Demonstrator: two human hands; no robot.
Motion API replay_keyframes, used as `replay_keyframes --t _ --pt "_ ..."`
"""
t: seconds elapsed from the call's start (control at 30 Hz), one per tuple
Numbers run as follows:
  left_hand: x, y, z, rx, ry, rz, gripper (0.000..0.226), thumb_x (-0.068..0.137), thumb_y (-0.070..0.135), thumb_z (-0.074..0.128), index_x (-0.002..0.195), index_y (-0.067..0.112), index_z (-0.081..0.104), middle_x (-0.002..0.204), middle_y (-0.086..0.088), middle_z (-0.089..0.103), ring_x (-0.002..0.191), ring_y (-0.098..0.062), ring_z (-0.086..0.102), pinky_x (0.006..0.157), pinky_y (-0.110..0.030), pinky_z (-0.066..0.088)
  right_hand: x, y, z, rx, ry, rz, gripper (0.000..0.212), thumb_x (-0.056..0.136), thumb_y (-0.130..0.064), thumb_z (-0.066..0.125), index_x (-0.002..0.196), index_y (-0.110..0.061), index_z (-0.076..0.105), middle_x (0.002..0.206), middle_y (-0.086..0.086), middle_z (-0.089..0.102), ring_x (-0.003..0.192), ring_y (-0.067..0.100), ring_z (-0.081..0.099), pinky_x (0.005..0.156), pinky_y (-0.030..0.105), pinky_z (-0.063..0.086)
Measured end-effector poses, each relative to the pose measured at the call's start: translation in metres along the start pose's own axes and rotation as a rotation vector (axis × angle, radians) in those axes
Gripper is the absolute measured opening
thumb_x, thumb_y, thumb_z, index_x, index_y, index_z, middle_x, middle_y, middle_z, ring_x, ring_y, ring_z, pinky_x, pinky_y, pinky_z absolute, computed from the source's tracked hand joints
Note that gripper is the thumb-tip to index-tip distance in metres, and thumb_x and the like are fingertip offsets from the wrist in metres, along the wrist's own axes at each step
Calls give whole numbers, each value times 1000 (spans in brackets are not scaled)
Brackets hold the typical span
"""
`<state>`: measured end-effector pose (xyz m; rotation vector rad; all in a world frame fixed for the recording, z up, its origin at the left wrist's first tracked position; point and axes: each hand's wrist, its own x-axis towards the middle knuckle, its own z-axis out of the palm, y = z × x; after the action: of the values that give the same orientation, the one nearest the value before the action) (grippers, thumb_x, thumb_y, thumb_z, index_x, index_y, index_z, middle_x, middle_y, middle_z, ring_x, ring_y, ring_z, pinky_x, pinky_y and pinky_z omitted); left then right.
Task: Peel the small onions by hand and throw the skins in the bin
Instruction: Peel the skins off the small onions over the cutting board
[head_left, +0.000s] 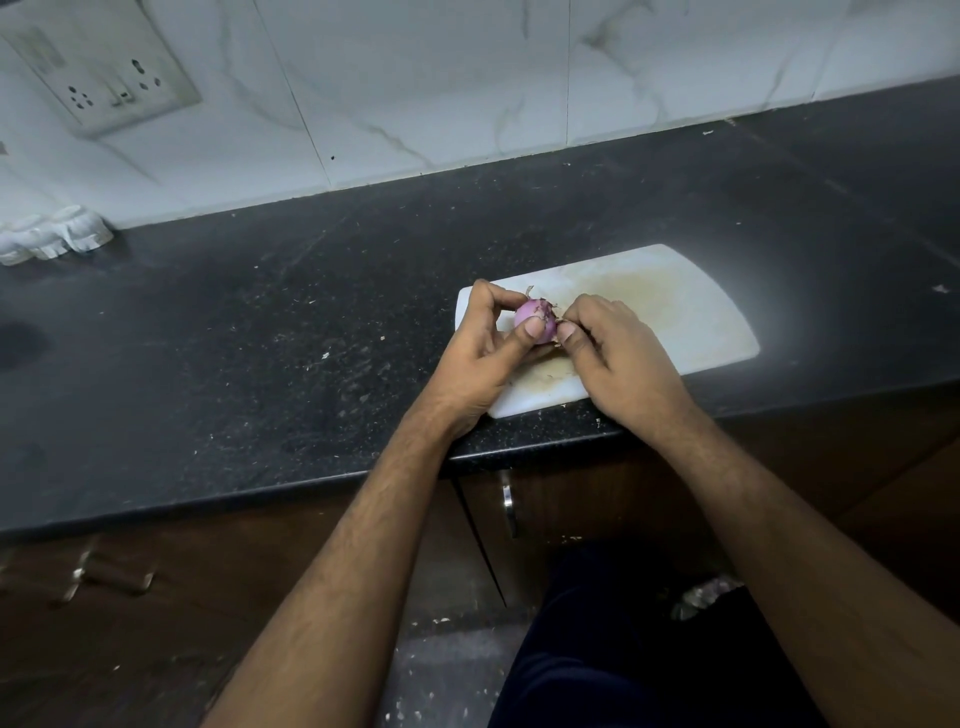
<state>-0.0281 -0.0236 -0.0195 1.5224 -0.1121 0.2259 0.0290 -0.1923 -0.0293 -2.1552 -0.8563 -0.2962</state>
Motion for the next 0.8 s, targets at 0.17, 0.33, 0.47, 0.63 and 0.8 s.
replay_keyframes --t 0.17,0.33,0.47,0.63,0.8 --pt "2 0 -2 86 0 30 24 105 5 55 126 9 44 120 -14 56 103 -17 63 103 -43 56 -1 -1 3 -36 12 7 12 103 -24 47 91 -24 49 86 -11 54 87 15 48 70 36 42" --pt "0 1 -3 106 -3 5 26 107 5 51 131 14 48 118 -13 61 101 -15 64 94 -30 55 0 -3 2 -17 41 34 13 103 -24 48 90 -25 49 84 -11 52 84 12 46 65 28 34" --pt "1 0 -5 107 2 -30 23 108 6 50 130 14 56 118 -8 65 101 -12 65 85 -21 52 -1 -3 0 1 94 60 14 102 -25 48 89 -24 48 83 -12 51 82 12 46 62 20 31" --pt "2 -1 -6 69 -1 -56 23 107 16 52 129 18 60 115 -6 69 99 -19 62 79 -28 49 -1 -2 -2 35 144 123 15 101 -24 51 90 -17 56 84 -8 56 82 13 49 63 20 35" --pt "4 -3 -7 33 -22 -69 28 106 20 51 132 14 59 115 -10 71 102 -32 63 92 -51 45 0 -3 -3 32 209 169 13 102 -19 51 89 -17 55 84 -9 54 81 11 48 62 13 32"
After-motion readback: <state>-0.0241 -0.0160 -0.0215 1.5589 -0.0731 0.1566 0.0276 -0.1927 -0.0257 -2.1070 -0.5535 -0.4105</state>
